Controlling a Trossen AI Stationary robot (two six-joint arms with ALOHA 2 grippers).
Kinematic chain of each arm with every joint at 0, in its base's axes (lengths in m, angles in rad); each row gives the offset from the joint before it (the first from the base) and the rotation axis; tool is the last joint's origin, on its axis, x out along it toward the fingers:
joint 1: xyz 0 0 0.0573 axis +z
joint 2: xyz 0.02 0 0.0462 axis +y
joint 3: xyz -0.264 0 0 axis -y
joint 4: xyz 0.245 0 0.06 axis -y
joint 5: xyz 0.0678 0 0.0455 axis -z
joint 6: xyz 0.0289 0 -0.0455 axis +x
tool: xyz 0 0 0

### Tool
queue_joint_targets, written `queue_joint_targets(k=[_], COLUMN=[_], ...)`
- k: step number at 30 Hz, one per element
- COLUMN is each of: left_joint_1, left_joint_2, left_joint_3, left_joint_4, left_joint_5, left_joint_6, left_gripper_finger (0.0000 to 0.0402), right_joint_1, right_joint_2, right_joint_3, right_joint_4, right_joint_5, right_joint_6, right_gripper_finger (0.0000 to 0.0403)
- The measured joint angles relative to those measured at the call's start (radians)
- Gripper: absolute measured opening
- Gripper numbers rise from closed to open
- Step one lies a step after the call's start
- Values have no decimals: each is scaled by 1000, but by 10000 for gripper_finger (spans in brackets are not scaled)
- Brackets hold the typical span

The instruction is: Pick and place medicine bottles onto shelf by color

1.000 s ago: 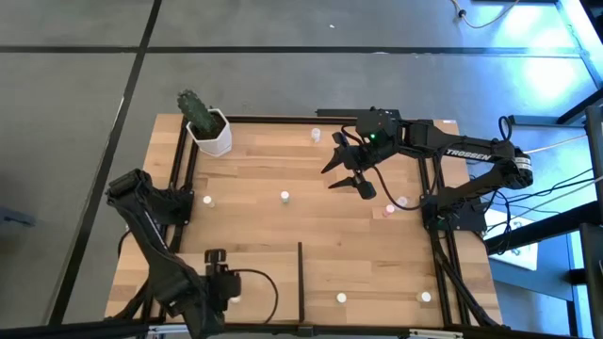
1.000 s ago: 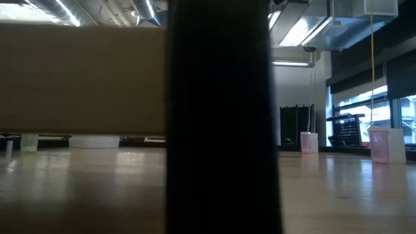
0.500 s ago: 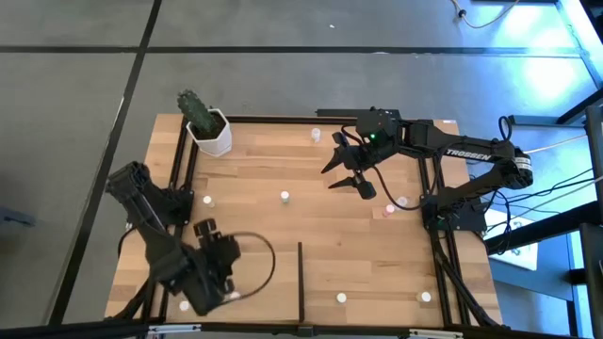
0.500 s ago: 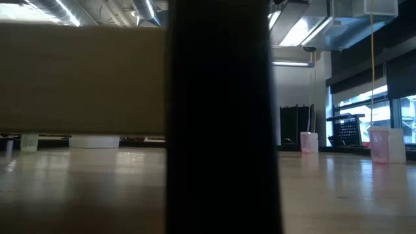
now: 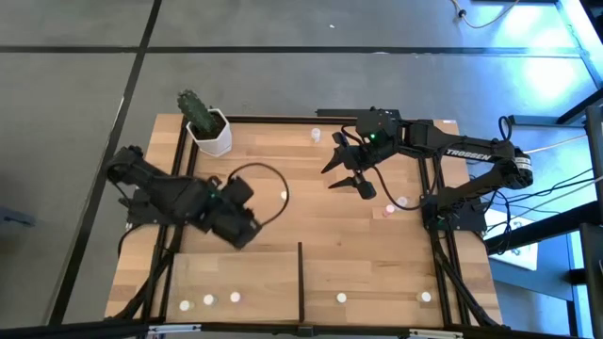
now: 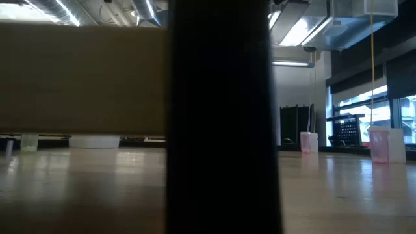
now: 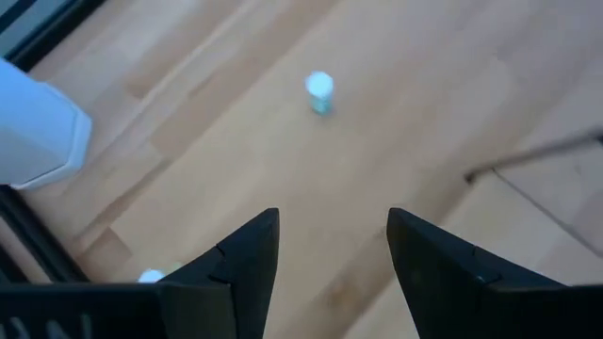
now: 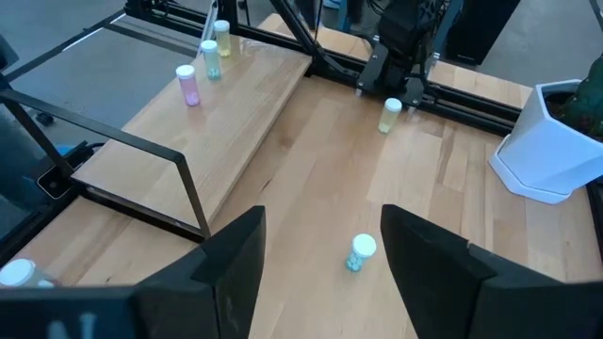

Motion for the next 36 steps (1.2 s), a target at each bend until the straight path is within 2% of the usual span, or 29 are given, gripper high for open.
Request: queue_joint_targets(k=[4,11,18,22,27,36], left_joint_1=[63,129,142,142,142,142], left_joint_2=[0,-15,-26,-25,-25,-25], left_joint_3=[0,0,0,0,0,0], left_joint_4=[0,0,0,0,0,1], left_joint_5=[6,2,-1,-2,-2,-2], left_joint_6=[28,83,132,145,178,162], left_gripper_finger=[192,192,192,192,192,192], right_joint_1=[3,12,15,15,15,14], right_joint_2=[0,0,-6,-17,-47,-115], right_joint_3=[0,0,0,21,53,58], right_joint_4=[0,20,-69,-184,-430,-824], right_joint_5=[0,7,223,336,526,594], right_joint_6=[11,225,514,645,792,1075], right_gripper_finger=[214,214,214,214,214,214])
